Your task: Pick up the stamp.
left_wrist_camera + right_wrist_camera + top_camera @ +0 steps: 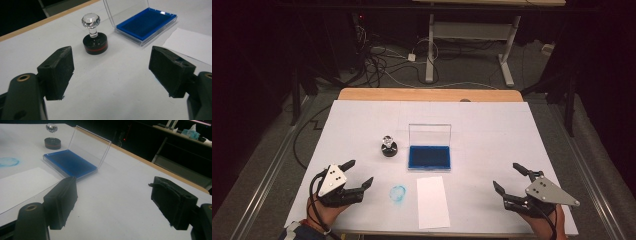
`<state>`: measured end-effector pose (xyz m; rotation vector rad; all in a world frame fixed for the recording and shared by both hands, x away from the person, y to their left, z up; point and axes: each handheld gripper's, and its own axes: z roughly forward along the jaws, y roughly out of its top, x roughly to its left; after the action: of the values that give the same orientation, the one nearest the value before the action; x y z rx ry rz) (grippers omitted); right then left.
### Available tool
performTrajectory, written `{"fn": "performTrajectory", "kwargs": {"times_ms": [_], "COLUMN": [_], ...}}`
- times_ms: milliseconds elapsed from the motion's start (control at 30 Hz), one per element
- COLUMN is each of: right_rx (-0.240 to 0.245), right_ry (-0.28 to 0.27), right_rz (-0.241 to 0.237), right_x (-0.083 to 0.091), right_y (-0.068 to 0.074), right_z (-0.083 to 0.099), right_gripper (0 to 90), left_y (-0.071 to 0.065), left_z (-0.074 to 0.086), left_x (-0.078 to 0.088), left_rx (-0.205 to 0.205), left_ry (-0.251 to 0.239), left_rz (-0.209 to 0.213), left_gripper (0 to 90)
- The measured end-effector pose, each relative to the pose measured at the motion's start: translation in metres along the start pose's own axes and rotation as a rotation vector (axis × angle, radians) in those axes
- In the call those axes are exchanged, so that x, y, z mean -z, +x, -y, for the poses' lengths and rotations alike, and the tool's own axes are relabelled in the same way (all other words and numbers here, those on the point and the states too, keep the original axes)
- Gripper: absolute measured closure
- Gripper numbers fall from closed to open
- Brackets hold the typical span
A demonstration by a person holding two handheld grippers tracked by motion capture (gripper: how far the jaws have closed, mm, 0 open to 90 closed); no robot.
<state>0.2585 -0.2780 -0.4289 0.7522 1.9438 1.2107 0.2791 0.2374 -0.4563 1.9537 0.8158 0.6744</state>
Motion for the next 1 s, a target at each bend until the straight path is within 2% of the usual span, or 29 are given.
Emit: {"fn": "performTrajectory", "kwargs": {"times_ms": [200, 433, 633, 1000], "right_rx": [0.009, 0.032, 0.032, 0.045], "right_ry": [0.006, 0.014, -0.004, 0.014], "right_rz": [-0.011, -0.033, -0.039, -0.045], "right_x": [-0.001, -0.007, -0.005, -0.007], "right_y": [0.0, 0.005, 0.006, 0.007], "right_z": [0.0, -0.003, -0.005, -0.004], "right_gripper": [22.0, 22.0, 22.2, 20.4], "left_y": [0.001, 0.006, 0.008, 0.014], "left_z": [0.001, 0.004, 0.001, -0.009], "left_x": [0.001, 0.005, 0.007, -0.003], "left_rx": [-0.007, -0.006, -0.007, -0.013], "left_ry": [0.001, 0.014, 0.019, 0.059], "left_rz": [-0.002, 0.022, 0.026, 0.055], "left_gripper": [19.2, 18.0, 16.9, 16.9]}}
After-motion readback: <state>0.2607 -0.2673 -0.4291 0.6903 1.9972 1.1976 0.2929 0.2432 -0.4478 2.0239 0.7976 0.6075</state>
